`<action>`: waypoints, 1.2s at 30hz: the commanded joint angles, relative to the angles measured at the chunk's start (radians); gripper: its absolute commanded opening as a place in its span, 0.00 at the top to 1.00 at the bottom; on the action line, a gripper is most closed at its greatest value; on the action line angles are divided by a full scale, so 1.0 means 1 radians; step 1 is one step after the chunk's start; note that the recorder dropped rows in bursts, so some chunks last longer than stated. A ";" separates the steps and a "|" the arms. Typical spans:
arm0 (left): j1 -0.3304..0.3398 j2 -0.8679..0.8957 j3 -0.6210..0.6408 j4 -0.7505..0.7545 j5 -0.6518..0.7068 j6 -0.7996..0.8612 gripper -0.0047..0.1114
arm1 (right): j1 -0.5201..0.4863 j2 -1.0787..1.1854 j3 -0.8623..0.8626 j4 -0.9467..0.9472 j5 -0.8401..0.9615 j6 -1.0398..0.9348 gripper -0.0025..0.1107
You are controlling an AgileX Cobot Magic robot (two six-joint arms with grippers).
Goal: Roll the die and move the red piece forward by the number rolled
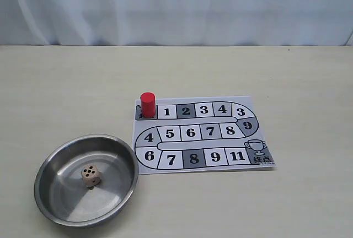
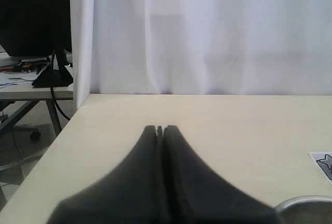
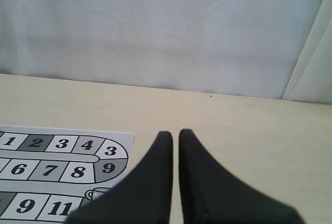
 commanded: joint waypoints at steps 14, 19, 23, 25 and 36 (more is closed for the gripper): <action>0.000 -0.002 0.002 -0.005 -0.005 0.001 0.96 | 0.003 -0.004 0.002 0.002 0.003 0.001 0.94; 0.000 -0.002 0.002 -0.011 -0.110 -0.005 0.96 | 0.003 -0.004 0.002 0.002 0.003 0.001 0.94; 0.000 -0.002 0.002 -0.013 -0.226 -0.154 0.96 | 0.003 -0.004 0.002 0.002 0.003 0.001 0.94; 0.000 -0.002 -0.009 -0.013 -0.245 -0.255 0.96 | 0.003 -0.004 0.002 0.002 0.003 0.001 0.94; 0.000 -0.002 -0.588 -0.133 0.490 -0.252 0.96 | 0.003 -0.004 0.002 0.002 0.003 0.001 0.94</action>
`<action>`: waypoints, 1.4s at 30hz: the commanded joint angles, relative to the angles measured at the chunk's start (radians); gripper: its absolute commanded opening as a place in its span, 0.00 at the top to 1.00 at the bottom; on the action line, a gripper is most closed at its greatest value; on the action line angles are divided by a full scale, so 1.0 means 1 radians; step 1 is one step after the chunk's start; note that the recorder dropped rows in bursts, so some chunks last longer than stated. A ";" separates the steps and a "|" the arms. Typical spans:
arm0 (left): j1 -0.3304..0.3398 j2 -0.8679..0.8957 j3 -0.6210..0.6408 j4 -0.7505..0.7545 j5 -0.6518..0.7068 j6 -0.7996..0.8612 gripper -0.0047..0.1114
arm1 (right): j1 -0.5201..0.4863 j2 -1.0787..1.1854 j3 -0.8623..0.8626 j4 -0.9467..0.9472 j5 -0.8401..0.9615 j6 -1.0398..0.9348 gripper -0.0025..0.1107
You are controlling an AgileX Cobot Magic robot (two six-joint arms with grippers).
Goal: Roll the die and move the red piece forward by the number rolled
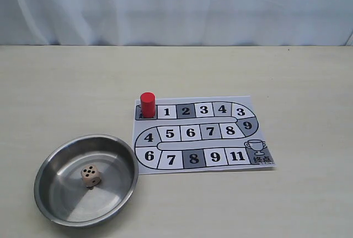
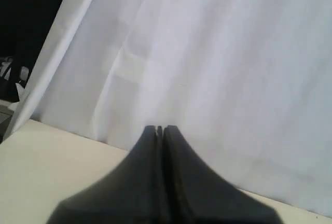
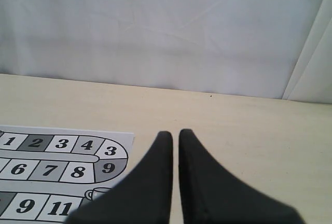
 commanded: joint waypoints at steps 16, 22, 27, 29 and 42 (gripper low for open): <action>0.000 0.440 -0.423 -0.283 0.456 0.454 0.92 | 0.003 -0.004 0.002 0.002 0.003 0.001 0.94; -0.078 0.618 -0.423 -0.282 0.485 0.460 0.67 | 0.003 -0.004 0.002 0.002 0.003 0.001 0.94; -0.188 0.753 -0.423 -0.243 0.493 0.467 0.66 | 0.003 -0.004 0.002 0.002 0.003 0.001 0.94; -0.207 0.802 -0.423 -0.190 0.495 0.440 0.66 | 0.003 -0.004 0.002 0.002 0.003 0.001 0.94; -0.330 1.079 -0.423 -0.138 0.467 0.388 0.66 | 0.003 -0.004 0.002 0.002 0.003 0.001 0.94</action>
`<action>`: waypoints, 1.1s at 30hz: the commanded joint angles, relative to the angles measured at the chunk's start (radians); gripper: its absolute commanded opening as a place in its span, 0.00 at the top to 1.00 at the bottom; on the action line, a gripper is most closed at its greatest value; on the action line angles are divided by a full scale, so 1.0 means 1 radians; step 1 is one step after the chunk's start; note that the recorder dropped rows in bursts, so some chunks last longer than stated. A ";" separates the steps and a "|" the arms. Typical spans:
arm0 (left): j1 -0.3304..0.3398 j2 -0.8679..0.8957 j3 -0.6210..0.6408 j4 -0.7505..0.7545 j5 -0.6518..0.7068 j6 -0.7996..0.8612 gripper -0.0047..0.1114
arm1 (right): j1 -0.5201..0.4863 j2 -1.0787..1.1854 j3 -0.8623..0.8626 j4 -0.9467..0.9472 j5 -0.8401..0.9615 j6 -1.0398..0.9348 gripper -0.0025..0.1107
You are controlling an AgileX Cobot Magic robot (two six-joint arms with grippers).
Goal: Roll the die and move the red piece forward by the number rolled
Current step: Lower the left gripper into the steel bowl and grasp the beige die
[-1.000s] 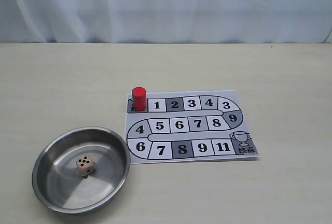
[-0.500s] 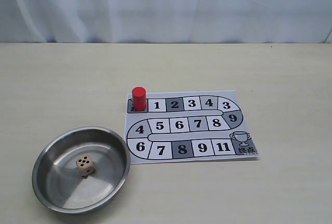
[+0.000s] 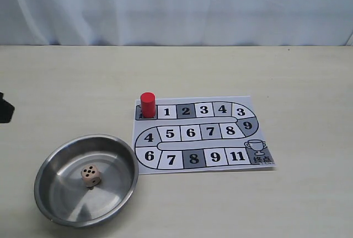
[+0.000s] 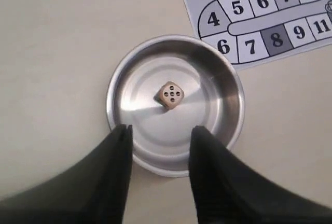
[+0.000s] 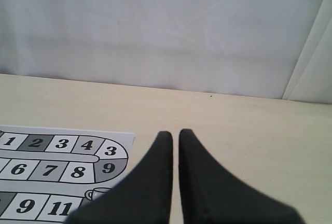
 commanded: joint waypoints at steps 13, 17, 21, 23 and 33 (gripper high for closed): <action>-0.321 0.309 -0.004 0.123 -0.227 -0.071 0.53 | 0.003 -0.004 0.002 0.002 0.003 0.001 0.94; -0.334 0.390 -0.004 0.158 -0.240 -0.071 0.46 | 0.003 -0.004 0.002 0.002 0.003 0.001 0.94; -0.334 0.456 -0.004 0.176 -0.241 -0.071 0.46 | 0.003 -0.004 0.002 0.002 0.003 0.001 0.94; -0.334 0.488 -0.004 0.176 -0.249 -0.071 0.46 | 0.003 -0.004 0.002 0.002 0.003 0.001 0.94; -0.334 0.612 -0.004 0.264 -0.285 -0.071 0.46 | 0.003 -0.004 0.002 0.002 0.003 0.001 0.94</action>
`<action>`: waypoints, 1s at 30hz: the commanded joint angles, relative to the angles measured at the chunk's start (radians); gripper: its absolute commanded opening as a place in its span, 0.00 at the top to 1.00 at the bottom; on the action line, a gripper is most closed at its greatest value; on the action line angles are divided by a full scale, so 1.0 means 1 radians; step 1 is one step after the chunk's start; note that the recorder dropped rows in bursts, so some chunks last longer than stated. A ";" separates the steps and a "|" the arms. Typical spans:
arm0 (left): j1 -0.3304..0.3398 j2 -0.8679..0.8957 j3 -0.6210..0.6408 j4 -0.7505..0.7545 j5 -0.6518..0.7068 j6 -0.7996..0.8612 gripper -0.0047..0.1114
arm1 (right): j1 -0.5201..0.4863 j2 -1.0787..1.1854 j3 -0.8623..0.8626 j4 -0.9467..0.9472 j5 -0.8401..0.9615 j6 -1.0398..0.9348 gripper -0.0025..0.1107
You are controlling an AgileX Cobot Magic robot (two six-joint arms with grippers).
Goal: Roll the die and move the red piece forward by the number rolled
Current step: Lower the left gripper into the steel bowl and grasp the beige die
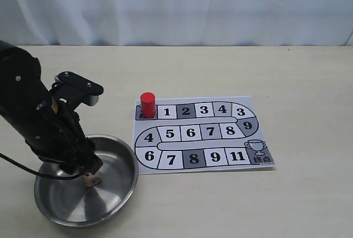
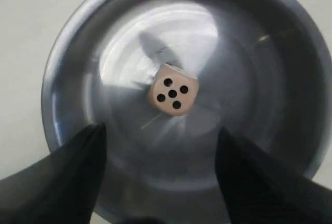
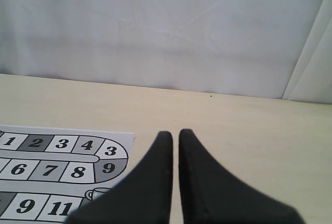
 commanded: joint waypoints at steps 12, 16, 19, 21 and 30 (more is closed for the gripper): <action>-0.009 0.081 0.055 0.006 -0.228 -0.003 0.46 | 0.003 -0.004 0.002 0.002 0.003 0.001 0.94; -0.009 0.093 0.063 0.006 -0.232 -0.003 0.46 | 0.003 -0.004 0.002 0.002 0.003 0.001 0.94; -0.009 0.107 0.063 0.006 -0.232 -0.003 0.46 | 0.003 -0.004 0.002 0.002 0.003 0.001 0.94; -0.009 0.124 0.063 0.006 -0.237 -0.003 0.46 | 0.003 -0.004 0.002 0.002 0.003 0.001 0.94; -0.009 0.219 0.063 -0.006 -0.294 -0.001 0.46 | 0.003 -0.004 0.002 0.002 0.003 0.001 0.94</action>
